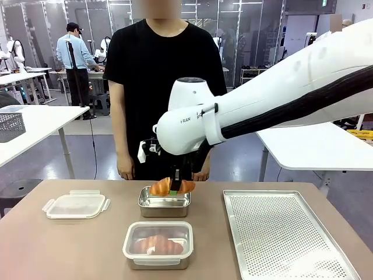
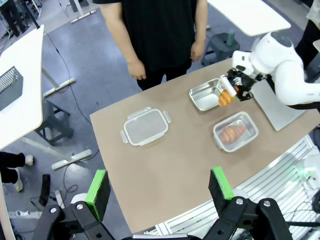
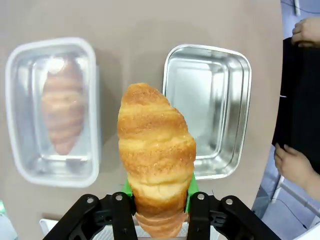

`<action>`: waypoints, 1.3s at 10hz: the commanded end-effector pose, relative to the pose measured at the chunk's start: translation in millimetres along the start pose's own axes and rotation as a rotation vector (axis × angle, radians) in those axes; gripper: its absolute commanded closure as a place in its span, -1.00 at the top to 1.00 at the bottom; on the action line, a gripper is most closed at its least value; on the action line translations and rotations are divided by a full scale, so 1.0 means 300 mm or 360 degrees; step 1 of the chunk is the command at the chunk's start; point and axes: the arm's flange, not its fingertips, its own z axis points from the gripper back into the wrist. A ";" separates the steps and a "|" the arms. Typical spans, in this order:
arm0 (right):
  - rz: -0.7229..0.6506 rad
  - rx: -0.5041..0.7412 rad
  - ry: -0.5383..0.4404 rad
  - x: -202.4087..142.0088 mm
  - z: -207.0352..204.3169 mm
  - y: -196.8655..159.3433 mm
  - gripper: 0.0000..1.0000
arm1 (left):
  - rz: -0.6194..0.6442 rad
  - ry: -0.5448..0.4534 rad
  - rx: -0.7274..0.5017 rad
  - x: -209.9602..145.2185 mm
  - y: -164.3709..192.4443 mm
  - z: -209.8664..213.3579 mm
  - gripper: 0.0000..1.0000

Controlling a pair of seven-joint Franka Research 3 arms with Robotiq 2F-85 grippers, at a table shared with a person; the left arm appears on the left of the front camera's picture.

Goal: Place the bread into the airtight container.
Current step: Pick up a Butter Roll and place it into an empty Airtight Container.

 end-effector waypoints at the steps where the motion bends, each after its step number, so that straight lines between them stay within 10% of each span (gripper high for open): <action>1: -0.0054 -0.0026 -0.0024 0.033 -0.061 -0.051 -0.18 | 0.0003 -0.0001 -0.0006 0.001 0.000 0.002 1.00; 9: -0.0010 -0.0028 -0.0198 -0.002 -0.234 -0.196 -0.18 | 0.0003 -0.0001 -0.0006 0.001 0.000 0.002 1.00; 13: -0.0045 -0.0079 -0.0147 -0.015 -0.260 -0.228 0.25 | 0.0003 -0.0001 -0.0006 0.001 0.000 0.002 1.00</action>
